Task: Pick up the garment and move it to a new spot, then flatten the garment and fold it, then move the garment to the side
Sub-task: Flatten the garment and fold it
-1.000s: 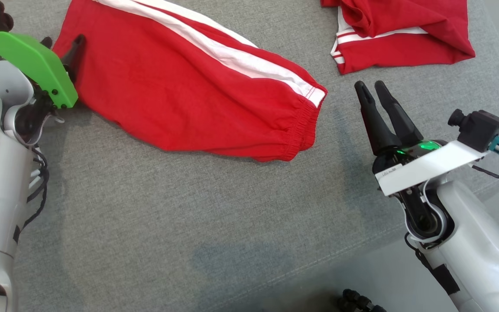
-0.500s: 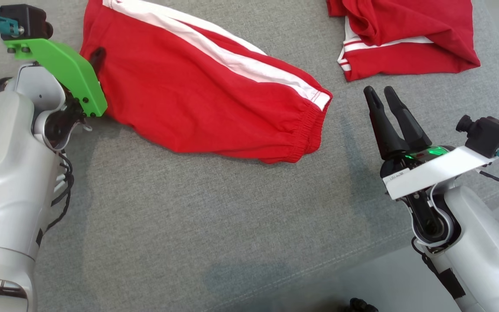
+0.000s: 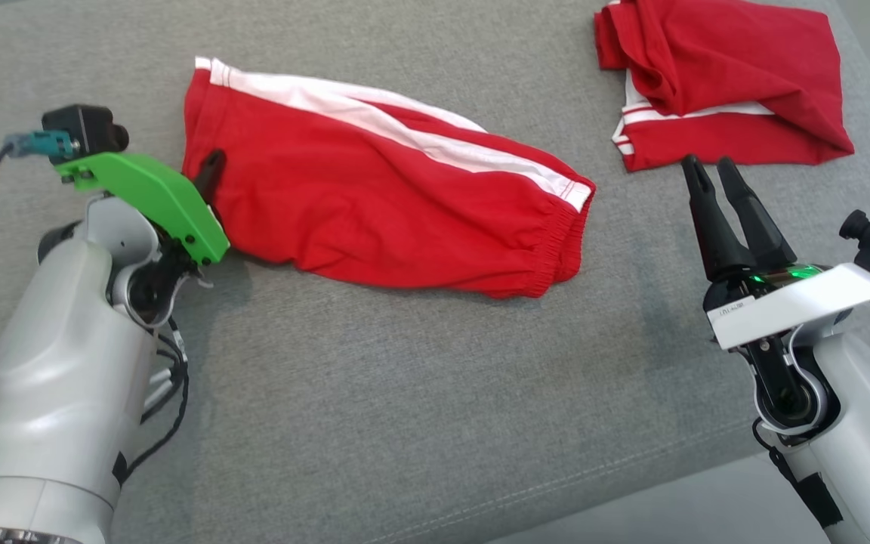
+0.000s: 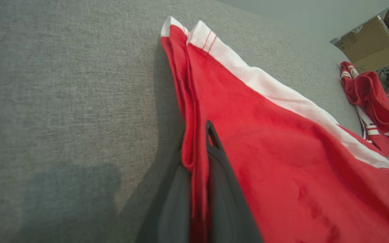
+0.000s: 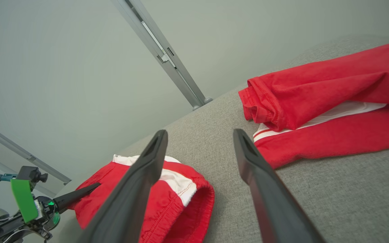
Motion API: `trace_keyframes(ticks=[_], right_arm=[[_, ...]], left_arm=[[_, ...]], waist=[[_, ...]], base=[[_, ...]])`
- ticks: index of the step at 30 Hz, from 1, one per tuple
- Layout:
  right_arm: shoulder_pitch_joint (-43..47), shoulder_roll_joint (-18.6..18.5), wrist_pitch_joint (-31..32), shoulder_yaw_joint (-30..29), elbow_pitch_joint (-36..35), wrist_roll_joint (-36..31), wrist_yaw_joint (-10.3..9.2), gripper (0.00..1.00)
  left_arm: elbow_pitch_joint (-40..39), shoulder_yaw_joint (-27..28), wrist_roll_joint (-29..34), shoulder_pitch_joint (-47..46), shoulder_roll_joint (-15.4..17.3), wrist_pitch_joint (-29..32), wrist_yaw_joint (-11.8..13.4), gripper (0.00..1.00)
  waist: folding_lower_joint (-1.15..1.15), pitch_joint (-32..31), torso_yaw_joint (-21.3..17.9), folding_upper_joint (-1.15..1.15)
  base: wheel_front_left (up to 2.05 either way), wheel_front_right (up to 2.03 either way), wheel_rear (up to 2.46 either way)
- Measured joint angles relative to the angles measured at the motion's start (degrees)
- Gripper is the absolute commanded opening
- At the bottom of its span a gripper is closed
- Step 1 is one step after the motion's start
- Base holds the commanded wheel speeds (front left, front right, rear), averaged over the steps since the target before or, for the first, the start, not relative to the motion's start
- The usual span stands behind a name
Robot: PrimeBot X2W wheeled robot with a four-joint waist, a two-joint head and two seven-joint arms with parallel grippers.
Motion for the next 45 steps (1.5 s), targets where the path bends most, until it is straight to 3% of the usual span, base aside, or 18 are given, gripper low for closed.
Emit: trace_keyframes(ticks=[13,20,33,35,38,39,40,45], right_arm=[[5.0,-1.5,0.0,-0.6,0.8,0.5,0.00,1.00],[7.3,-2.4,0.0,-1.5,0.8,0.6,0.00,1.00],[9.1,-3.2,0.0,0.0,0.1,1.1,0.00,1.00],[9.2,-3.3,0.0,0.0,-0.1,1.1,0.00,1.00],[9.2,-3.4,0.0,0.1,-0.2,1.1,0.00,1.00],[9.2,-3.4,0.0,0.1,-0.3,1.1,0.00,1.00],[9.2,-3.4,0.0,0.1,-0.3,1.1,0.00,1.00],[9.3,-3.5,0.0,0.2,-0.5,1.1,0.00,1.00]], left_arm=[[0.6,-0.1,0.0,8.0,-2.1,-4.8,0.1,0.00],[-0.7,0.3,-0.4,11.7,-3.9,-7.2,1.6,0.00],[-3.2,-0.8,-0.2,18.6,-4.2,-9.9,3.1,0.01],[-4.3,-1.0,0.1,18.8,-4.2,-11.0,3.1,0.32],[-4.6,-1.2,0.2,18.8,-4.2,-11.2,3.1,0.46],[-4.8,-1.3,0.4,18.9,-4.2,-11.4,3.1,0.80],[-4.9,-1.5,0.4,19.0,-4.2,-11.4,3.2,1.00],[-5.4,-2.5,2.8,20.1,-3.1,-12.2,4.9,1.00]], waist=[[0.00,-6.8,6.5,0.00],[0.00,-9.7,10.8,0.00],[0.00,-14.0,15.8,0.00],[0.00,-14.2,16.0,0.00],[0.00,-14.1,15.9,0.00],[0.00,-14.1,15.9,0.00],[0.00,-14.1,15.8,0.00],[0.00,-13.9,15.4,0.00]], base=[[0.00,0.00,0.00],[0.00,0.00,0.00],[0.00,0.00,0.00],[0.00,0.00,0.00],[0.00,0.00,0.00],[0.00,0.00,0.00],[0.00,0.00,0.00],[0.00,0.00,0.00]])
